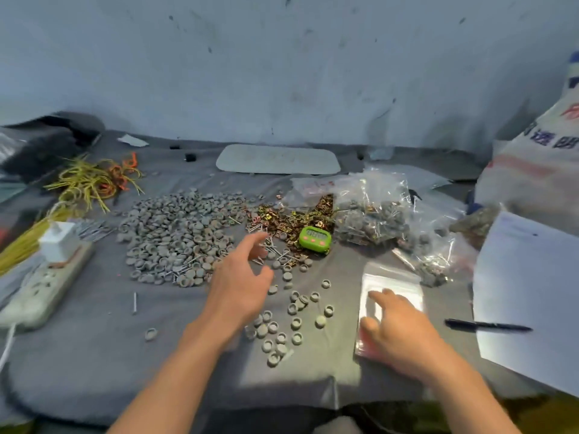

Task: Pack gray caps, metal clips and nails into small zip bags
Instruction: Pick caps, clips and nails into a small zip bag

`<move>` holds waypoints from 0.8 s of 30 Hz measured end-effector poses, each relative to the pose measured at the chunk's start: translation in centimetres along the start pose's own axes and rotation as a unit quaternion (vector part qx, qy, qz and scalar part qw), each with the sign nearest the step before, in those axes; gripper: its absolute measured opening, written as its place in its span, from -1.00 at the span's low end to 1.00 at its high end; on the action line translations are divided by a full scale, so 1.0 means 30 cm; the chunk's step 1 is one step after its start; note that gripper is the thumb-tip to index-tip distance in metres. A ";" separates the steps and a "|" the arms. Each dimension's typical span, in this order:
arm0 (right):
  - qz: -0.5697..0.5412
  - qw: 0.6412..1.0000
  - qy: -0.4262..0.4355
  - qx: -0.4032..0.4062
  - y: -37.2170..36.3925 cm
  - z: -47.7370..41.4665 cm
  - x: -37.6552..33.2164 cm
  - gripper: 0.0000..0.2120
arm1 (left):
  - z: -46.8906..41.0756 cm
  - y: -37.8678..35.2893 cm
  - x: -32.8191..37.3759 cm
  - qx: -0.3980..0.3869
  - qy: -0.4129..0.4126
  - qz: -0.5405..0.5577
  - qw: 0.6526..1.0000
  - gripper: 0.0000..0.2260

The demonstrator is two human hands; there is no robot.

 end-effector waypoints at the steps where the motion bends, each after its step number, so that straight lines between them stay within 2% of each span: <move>1: 0.015 1.000 0.021 0.004 -0.032 0.004 -0.007 -0.55 | 0.027 0.000 0.014 -0.007 -0.005 0.000 1.000 -0.49; 4: 0.075 0.990 0.092 0.073 -0.068 -0.014 -0.053 -0.62 | 0.070 0.007 0.019 -0.052 -0.026 -0.034 0.998 -0.60; 7: 0.098 0.981 0.116 0.117 -0.076 -0.042 -0.106 -0.71 | 0.112 0.003 -0.025 -0.107 -0.038 -0.105 0.988 -0.68; 11: 0.102 0.987 0.099 0.080 -0.070 -0.105 -0.153 -0.65 | 0.198 -0.118 -0.093 -0.225 -0.070 -0.177 0.956 -0.33; 12: 0.097 0.989 0.088 0.076 -0.060 -0.116 -0.159 -0.65 | 0.202 -0.153 -0.105 -0.238 -0.090 -0.205 0.945 -0.29; 15: 0.023 0.996 0.023 0.083 -0.026 -0.127 -0.184 -0.75 | 0.146 -0.205 -0.124 -0.213 -0.144 -0.260 0.931 -0.34; 18: -0.073 0.987 -0.066 0.124 0.010 -0.115 -0.180 -0.88 | 0.061 -0.190 -0.132 -0.184 -0.163 -0.296 0.923 -0.42; 21: -0.081 0.982 -0.100 0.140 0.027 -0.116 -0.192 -0.86 | -0.026 -0.152 -0.156 -0.147 -0.147 -0.280 0.937 -0.49; 24: -0.153 0.967 -0.121 0.163 0.058 -0.134 -0.174 -0.81 | -0.071 -0.114 -0.153 -0.113 -0.118 -0.195 0.967 -0.52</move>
Point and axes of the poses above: each hand's wrist, its own z-axis away from the middle knuckle, its own y-axis out of the back of the hand, x = y × z, the point moved 8 cm from there along -z, towards the middle knuckle, and after that the axes turned 4 degrees about x, right-handed, at the moved point
